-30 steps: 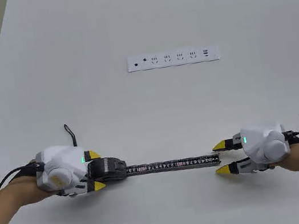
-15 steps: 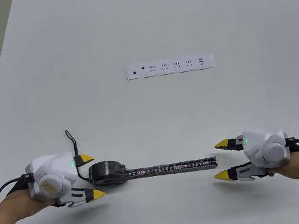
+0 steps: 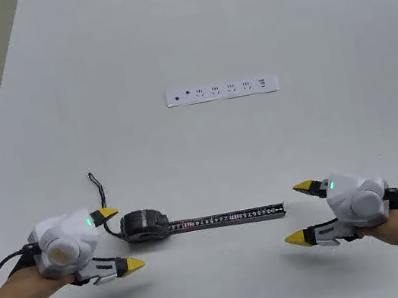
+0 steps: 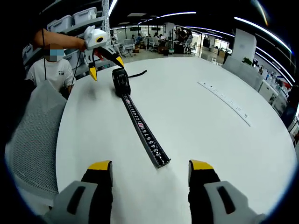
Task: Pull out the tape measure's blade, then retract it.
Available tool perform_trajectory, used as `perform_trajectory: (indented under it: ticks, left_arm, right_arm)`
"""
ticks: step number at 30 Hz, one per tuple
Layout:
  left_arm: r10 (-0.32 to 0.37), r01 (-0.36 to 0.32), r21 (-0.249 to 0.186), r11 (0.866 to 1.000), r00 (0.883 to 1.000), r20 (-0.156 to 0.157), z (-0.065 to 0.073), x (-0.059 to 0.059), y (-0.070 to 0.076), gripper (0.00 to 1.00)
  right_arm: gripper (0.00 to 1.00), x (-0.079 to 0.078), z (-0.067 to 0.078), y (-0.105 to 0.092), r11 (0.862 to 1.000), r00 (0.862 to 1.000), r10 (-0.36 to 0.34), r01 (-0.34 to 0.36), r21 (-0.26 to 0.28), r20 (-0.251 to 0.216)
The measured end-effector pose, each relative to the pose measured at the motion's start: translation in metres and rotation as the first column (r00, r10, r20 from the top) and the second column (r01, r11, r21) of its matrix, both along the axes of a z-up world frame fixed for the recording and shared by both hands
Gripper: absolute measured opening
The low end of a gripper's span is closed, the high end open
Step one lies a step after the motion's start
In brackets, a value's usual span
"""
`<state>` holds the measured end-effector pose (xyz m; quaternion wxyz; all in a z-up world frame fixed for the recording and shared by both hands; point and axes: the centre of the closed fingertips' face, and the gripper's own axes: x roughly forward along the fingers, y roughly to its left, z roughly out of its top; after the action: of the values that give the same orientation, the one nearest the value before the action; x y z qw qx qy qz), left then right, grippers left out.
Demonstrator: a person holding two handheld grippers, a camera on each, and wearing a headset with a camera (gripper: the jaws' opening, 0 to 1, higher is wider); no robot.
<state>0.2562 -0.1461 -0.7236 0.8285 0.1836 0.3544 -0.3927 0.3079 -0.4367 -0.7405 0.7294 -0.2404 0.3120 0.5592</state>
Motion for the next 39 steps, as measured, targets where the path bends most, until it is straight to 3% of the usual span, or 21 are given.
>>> perform_trajectory:
  ticks: [10, 16, 26, 29, 33, 39]
  left_arm:
    - [0.117, -0.116, -0.027, 0.993, 0.993, 0.020, 0.014, -0.013, 0.008, 0.79]
    - [0.192, -0.189, -0.055, 0.980, 0.981, 0.043, 0.029, -0.024, 0.011, 0.86]
    - [0.266, -0.262, -0.070, 0.963, 0.962, 0.061, 0.041, -0.049, 0.016, 0.91]
    - [0.296, -0.291, -0.088, 0.953, 0.954, 0.053, 0.043, -0.055, 0.017, 0.94]
    - [0.324, -0.316, -0.107, 0.943, 0.943, 0.073, 0.052, -0.061, 0.016, 0.97]
    - [0.334, -0.322, -0.129, 0.938, 0.938, 0.095, 0.060, -0.071, 0.010, 0.99]
  right_arm:
    - [0.81, -0.011, 0.016, -0.004, 0.995, 0.995, -0.097, 0.096, 0.019, 0.014]
    - [0.90, -0.018, 0.028, -0.011, 0.981, 0.981, -0.193, 0.192, 0.032, 0.014]
    - [0.96, -0.038, 0.045, -0.016, 0.964, 0.965, -0.262, 0.260, 0.053, 0.025]
    - [0.97, -0.044, 0.050, -0.017, 0.961, 0.962, -0.273, 0.270, 0.060, 0.034]
    - [0.98, -0.052, 0.058, -0.017, 0.951, 0.953, -0.300, 0.297, 0.084, 0.030]
    - [0.99, -0.061, 0.066, -0.017, 0.941, 0.945, -0.324, 0.317, 0.121, 0.043]
